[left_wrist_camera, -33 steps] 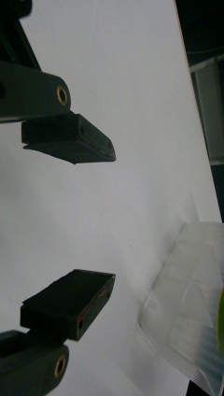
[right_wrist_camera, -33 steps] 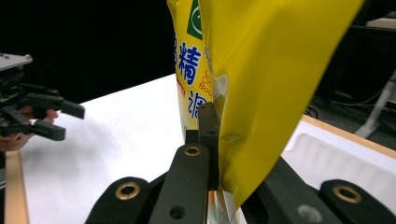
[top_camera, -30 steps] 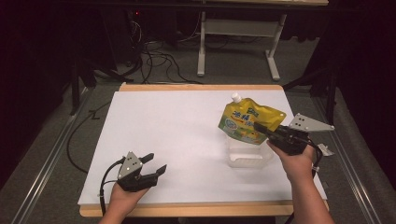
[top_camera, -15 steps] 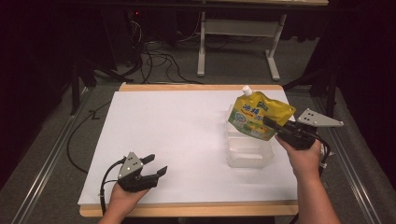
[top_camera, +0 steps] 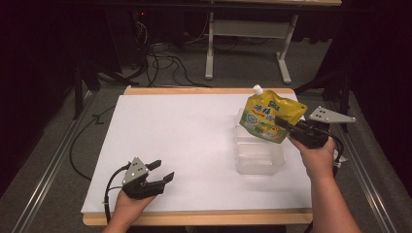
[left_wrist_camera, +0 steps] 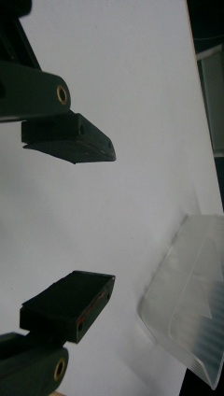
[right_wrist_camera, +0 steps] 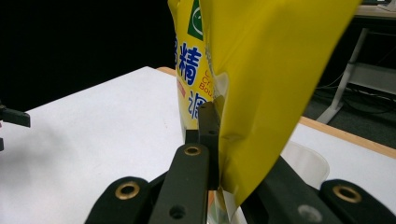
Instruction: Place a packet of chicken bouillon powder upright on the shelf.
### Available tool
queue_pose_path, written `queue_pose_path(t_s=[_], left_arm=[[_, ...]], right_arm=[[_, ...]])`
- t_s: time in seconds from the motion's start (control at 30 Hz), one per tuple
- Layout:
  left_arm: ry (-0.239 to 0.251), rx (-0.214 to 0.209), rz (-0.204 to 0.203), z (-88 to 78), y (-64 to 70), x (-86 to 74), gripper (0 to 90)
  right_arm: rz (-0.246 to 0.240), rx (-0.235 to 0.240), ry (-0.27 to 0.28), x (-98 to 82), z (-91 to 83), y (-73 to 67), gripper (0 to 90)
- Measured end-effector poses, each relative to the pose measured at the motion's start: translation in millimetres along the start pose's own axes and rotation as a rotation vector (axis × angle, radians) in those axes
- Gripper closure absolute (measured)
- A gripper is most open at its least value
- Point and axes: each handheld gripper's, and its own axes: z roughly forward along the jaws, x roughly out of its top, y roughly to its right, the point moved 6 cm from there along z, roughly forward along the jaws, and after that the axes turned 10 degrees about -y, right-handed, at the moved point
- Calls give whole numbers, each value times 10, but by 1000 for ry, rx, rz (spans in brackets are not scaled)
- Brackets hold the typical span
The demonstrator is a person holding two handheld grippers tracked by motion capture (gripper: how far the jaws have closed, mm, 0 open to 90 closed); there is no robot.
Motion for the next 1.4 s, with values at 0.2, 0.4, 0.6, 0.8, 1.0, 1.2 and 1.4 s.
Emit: queue_pose_path(t_s=[0.2, 0.4, 0.6, 0.8, 1.0, 1.2, 1.4], left_arm=[[-8, 1, 2, 2, -8, -8, 348], [-9, 0, 0, 1, -5, -10, 348], [-4, -4, -9, -4, 2, -3, 347], [-7, -5, -7, -11, 2, -7, 347], [-12, -6, -6, -1, -1, -17, 347], [-17, -9, 0, 5, 11, -27, 347], [-21, -10, 1, 1, 17, -32, 346]], right_arm=[[-13, 3, -15, 26, 58, 16, 900], [-10, 3, -35, 19, 121, 42, 900], [-14, -3, -42, 15, 167, 81, 900], [-18, 4, -62, 4, 252, 100, 900], [-10, 6, -80, -63, 310, 100, 900], [-12, -1, -105, -83, 339, 70, 900], [-2, -23, -123, -101, 395, 68, 900]])
